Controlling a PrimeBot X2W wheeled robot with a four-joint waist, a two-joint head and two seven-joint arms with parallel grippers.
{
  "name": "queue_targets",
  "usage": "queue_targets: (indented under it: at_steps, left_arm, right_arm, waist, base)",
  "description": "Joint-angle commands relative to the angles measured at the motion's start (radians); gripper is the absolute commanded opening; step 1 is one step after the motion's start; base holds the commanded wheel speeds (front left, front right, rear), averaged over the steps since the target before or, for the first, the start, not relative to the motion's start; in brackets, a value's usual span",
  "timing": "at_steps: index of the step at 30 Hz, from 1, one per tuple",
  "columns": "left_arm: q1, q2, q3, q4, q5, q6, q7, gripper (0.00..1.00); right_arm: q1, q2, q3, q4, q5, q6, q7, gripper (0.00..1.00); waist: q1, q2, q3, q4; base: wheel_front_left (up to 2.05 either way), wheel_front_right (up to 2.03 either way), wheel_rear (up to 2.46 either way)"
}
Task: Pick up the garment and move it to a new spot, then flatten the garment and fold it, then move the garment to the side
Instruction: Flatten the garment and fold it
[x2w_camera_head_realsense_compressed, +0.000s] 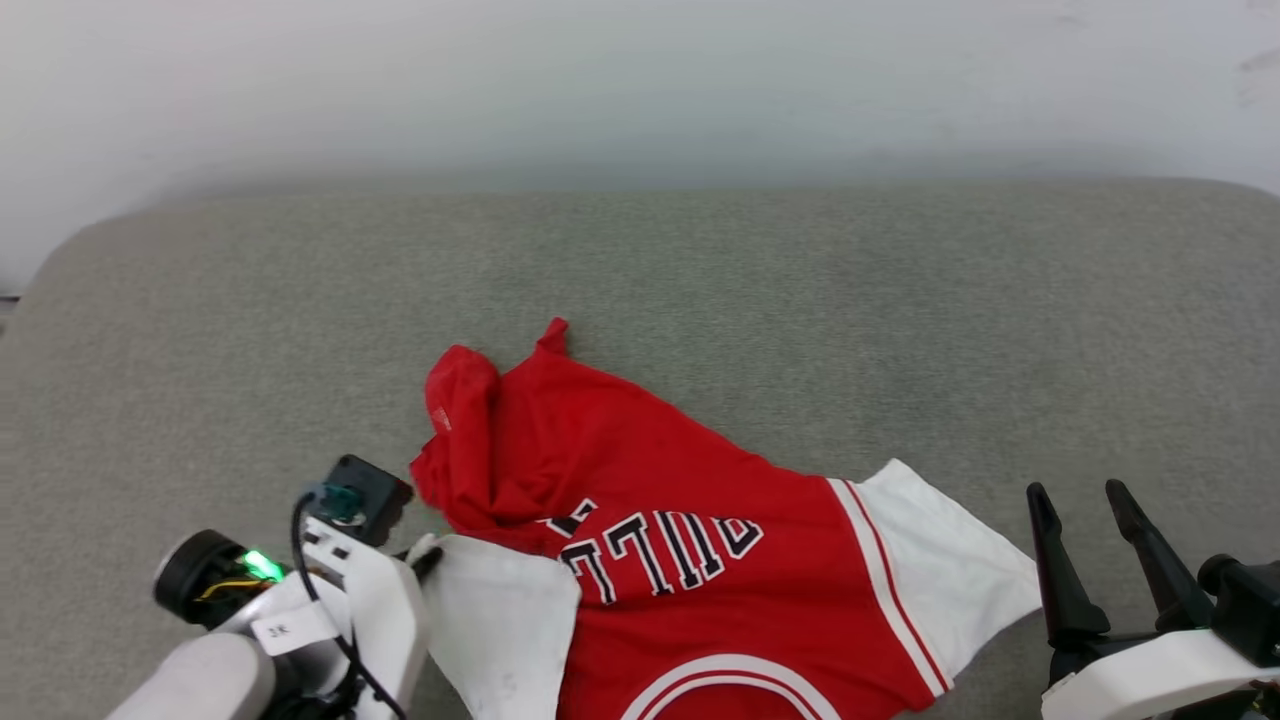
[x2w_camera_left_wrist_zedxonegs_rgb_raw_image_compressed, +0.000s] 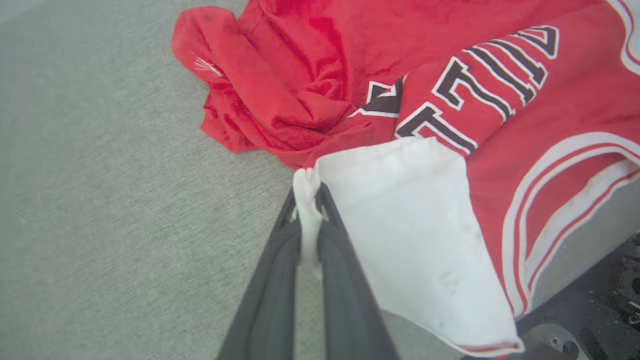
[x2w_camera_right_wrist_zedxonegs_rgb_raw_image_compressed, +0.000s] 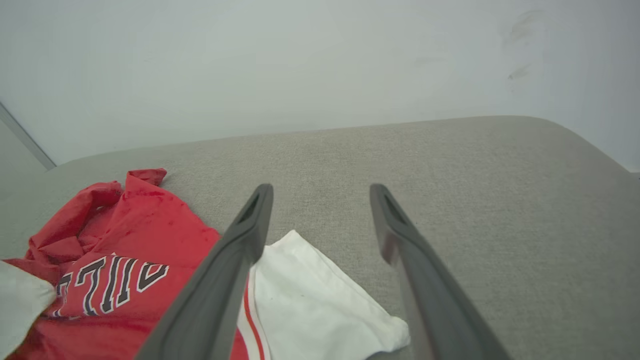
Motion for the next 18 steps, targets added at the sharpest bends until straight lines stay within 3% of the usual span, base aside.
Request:
queue_targets:
  at_steps: [1, 9, 16, 17, 18]
  left_arm:
    - [0.02, 0.027, 0.02, -0.012, -0.009, 0.012, -0.001, 0.0]
    - [0.133, 0.054, 0.077, 0.03, -0.08, 0.058, -0.042, 0.0]
    - [0.221, -0.016, 0.106, 0.184, -0.154, 0.034, -0.171, 0.03]
    - [0.22, -0.027, 0.109, 0.205, -0.153, 0.031, -0.193, 0.43]
    - [0.221, -0.04, 0.109, 0.229, -0.155, 0.027, -0.212, 0.93]
  right_arm:
    - [-0.013, 0.002, -0.009, -0.002, 0.003, -0.001, 0.0, 1.0]
    - [-0.025, 0.002, -0.016, -0.008, -0.001, -0.001, 0.019, 1.0]
    - [-0.03, 0.002, -0.022, -0.016, -0.004, -0.001, 0.035, 1.0]
    - [-0.031, 0.002, -0.021, -0.019, -0.006, -0.001, 0.037, 1.0]
    - [-0.031, 0.002, -0.024, -0.021, -0.006, -0.001, 0.04, 1.0]
  waist:
    - [0.0, 0.0, 0.004, 0.035]
    - [0.0, 0.0, 0.016, 0.078]
    - [0.0, 0.0, 0.019, 0.098]
    - [0.0, 0.0, 0.017, 0.099]
    - [0.0, 0.0, 0.014, 0.101]
  base:
    - [0.0, 0.0, 0.0]
    - [0.0, 0.0, 0.0]
    - [0.0, 0.0, 0.0]
    - [0.0, 0.0, 0.0]
    - [0.0, 0.0, 0.0]
